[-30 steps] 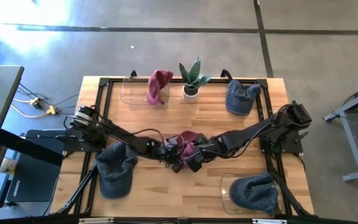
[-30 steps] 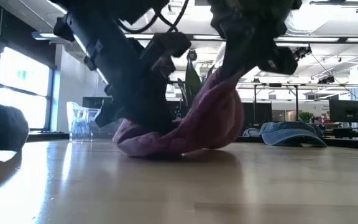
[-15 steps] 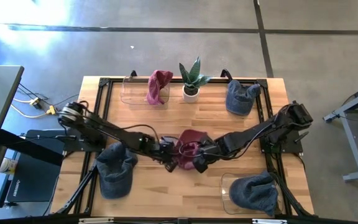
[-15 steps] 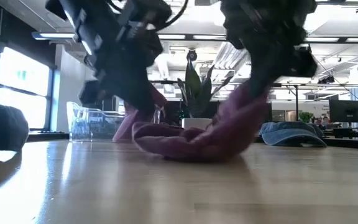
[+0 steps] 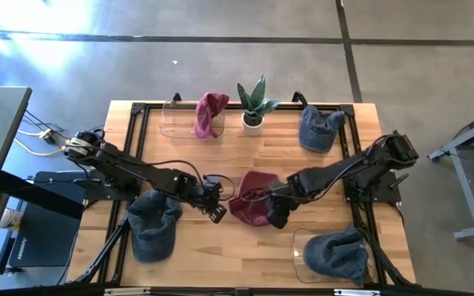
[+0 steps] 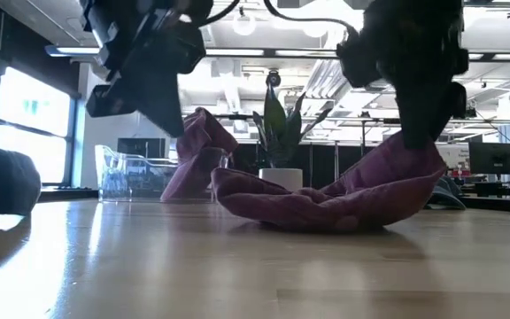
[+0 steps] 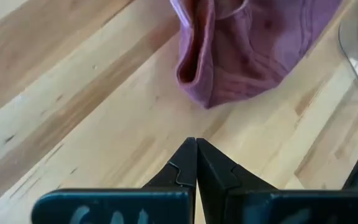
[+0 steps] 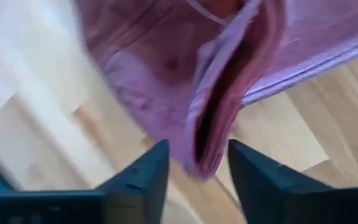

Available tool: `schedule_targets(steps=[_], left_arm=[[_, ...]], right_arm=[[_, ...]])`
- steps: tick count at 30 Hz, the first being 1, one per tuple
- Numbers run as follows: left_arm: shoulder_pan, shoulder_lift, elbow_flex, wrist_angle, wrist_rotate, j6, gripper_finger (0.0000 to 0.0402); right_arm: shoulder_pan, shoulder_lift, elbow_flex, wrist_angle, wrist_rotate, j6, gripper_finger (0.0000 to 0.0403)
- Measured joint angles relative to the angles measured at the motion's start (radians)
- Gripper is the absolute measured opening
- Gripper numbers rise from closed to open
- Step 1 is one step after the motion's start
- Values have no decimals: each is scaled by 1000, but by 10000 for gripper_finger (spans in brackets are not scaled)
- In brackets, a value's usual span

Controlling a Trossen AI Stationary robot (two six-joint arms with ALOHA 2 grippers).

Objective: Pick & Place hat
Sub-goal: Put the red cap into the top transparent bin

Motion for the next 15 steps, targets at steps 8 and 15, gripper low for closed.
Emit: schedule_targets(steps=[8, 15], left_arm=[[-33, -22, 0, -62, 2, 8, 0], [-62, -22, 2, -125, 1, 7, 1]], right_arm=[[44, -62, 2, 145, -109, -310, 235], [116, 43, -3, 364, 43, -643, 235]])
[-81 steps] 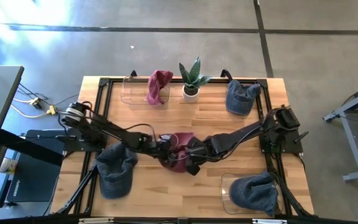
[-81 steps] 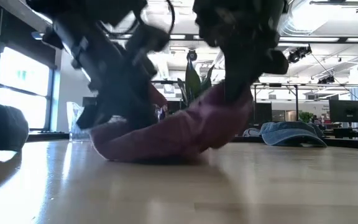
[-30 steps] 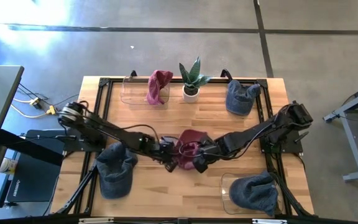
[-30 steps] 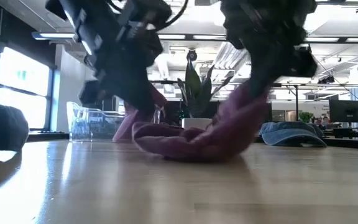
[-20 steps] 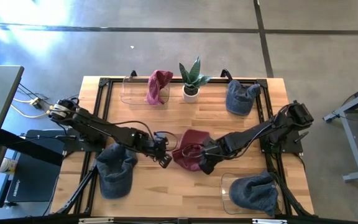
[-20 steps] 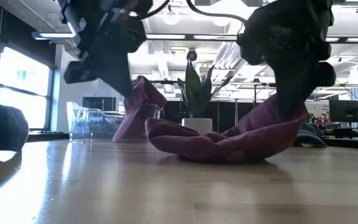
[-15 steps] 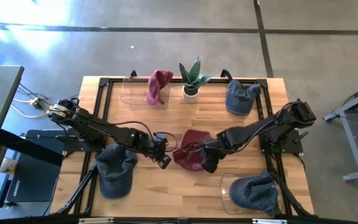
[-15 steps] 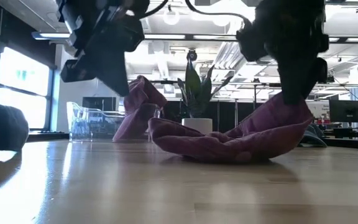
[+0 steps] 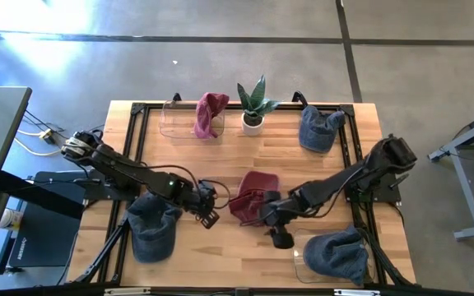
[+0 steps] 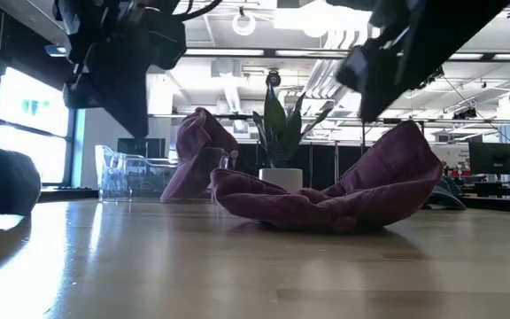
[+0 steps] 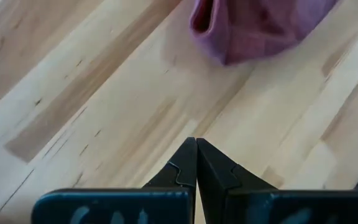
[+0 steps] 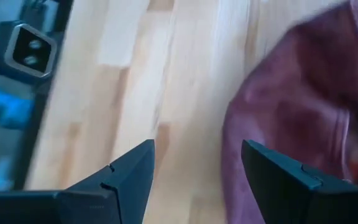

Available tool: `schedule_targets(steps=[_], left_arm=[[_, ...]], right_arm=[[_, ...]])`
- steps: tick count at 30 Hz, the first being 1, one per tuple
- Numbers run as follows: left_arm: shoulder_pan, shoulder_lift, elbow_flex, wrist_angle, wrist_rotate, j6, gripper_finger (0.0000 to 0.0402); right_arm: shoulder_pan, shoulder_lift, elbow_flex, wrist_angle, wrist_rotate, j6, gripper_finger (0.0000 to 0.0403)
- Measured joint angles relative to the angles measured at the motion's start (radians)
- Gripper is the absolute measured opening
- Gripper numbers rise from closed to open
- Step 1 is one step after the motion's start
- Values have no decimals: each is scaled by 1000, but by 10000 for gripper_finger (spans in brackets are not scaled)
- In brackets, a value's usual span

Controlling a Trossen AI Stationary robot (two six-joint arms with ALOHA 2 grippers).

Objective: Pick & Place hat
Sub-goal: Put the red cap into the top transparent bin

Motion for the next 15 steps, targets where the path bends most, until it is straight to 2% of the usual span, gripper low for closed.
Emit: schedule_targets(steps=[3, 10, 13, 15], left_arm=[[-18, 0, 0, -14, 9, -2, 0], [-66, 0, 0, -64, 10, -41, 0], [-88, 0, 0, -90, 9, -77, 0], [-106, -4, 0, -103, 9, -83, 0]], right_arm=[[6, 68, 0, 53, 59, -35, 236], [6, 214, 0, 58, 163, -114, 233], [2, 244, 1, 65, 195, -111, 208], [-8, 253, 3, 69, 167, -104, 174]])
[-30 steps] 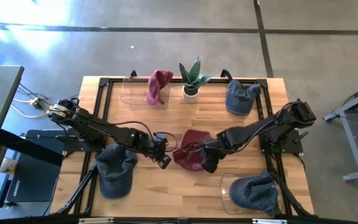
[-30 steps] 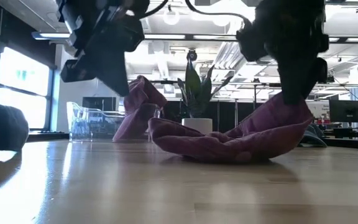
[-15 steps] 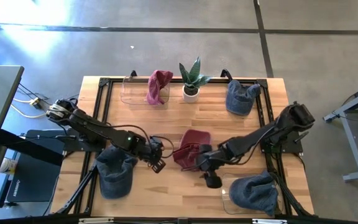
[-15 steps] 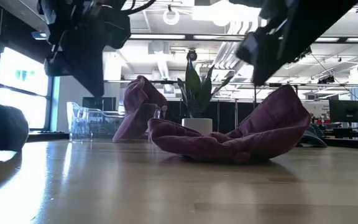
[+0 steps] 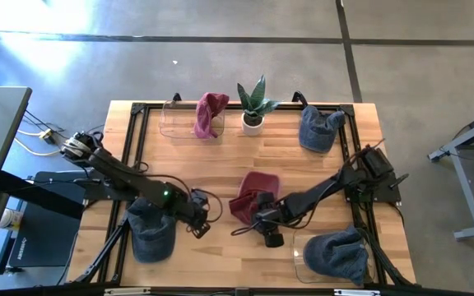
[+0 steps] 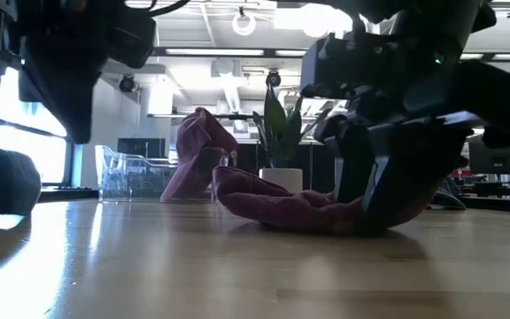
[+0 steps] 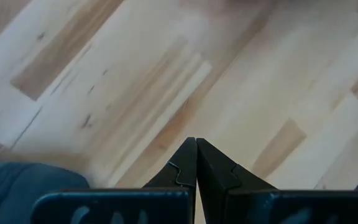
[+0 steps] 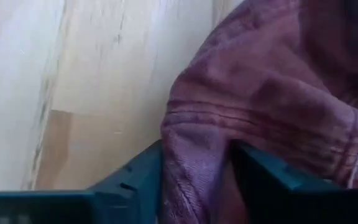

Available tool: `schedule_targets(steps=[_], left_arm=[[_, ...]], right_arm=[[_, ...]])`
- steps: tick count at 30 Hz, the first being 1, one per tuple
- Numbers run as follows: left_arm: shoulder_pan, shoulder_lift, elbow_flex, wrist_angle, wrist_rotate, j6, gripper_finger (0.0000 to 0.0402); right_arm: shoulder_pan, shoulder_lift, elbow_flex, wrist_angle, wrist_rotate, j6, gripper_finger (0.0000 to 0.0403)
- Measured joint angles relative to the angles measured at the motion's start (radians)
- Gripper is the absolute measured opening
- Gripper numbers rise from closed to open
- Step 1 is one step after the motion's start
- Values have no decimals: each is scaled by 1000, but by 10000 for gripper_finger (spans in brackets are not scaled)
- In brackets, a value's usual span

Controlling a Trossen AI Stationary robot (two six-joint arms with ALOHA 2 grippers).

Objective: Pick & Place hat
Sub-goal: Put the red cap into the top transparent bin

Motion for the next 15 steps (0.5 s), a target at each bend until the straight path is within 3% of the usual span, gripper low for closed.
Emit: schedule_targets(steps=[6, 8, 11, 15], left_arm=[[-98, -65, 0, -11, -113, -27, 0], [-135, -86, 0, -22, -188, -57, 0], [-186, -101, 0, -31, -273, -94, 0], [-220, -106, -3, -24, -337, -148, 0]], right_arm=[[-44, -44, 0, 2, -16, 77, 24], [-68, -96, 17, 3, -26, 108, 12], [-116, -193, 46, 18, -49, 182, 27], [-194, -321, 101, 64, -79, 202, 10]])
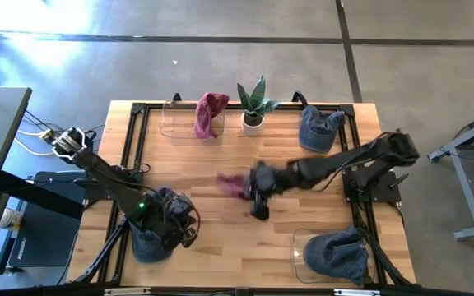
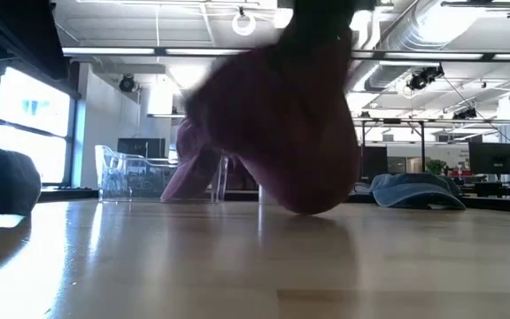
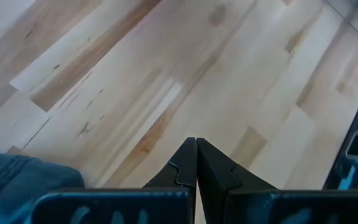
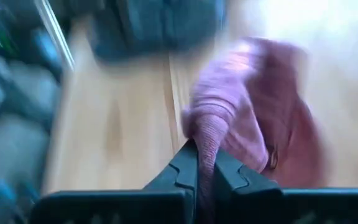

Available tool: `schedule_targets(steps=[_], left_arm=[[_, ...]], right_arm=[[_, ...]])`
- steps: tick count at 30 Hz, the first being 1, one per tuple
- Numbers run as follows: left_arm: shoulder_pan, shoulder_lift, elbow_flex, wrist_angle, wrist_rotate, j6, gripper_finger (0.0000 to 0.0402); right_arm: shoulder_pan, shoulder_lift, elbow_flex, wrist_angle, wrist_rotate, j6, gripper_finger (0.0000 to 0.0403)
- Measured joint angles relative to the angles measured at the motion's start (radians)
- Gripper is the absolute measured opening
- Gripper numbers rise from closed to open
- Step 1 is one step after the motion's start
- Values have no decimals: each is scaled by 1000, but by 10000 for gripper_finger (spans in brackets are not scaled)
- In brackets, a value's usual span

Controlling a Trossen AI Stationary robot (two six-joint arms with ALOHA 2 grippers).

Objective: Pick & Place hat
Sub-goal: Put the red cap into the top transparent bin

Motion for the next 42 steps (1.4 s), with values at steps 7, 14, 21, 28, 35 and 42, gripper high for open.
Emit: schedule_targets(steps=[7, 14, 21, 28, 35, 42], left_arm=[[-4, 1, -117, 200, -73, -87, 0], [-3, -8, -144, 247, -111, -111, 0], [-27, -82, -144, 233, -118, -79, 0], [-24, -237, -144, 227, -139, 106, 0], [-23, -378, -144, 218, -187, 266, 0], [-22, -427, -144, 205, -298, 309, 0]], right_arm=[[-145, -103, 124, 112, 0, 41, 6], [-263, -39, 261, 348, -74, 30, 4], [-345, 122, 420, 430, 14, 18, 3], [-402, 330, 595, 418, 140, 11, 3], [-439, 523, 765, 440, 228, 76, 3], [-463, 692, 874, 381, 309, 160, 3]])
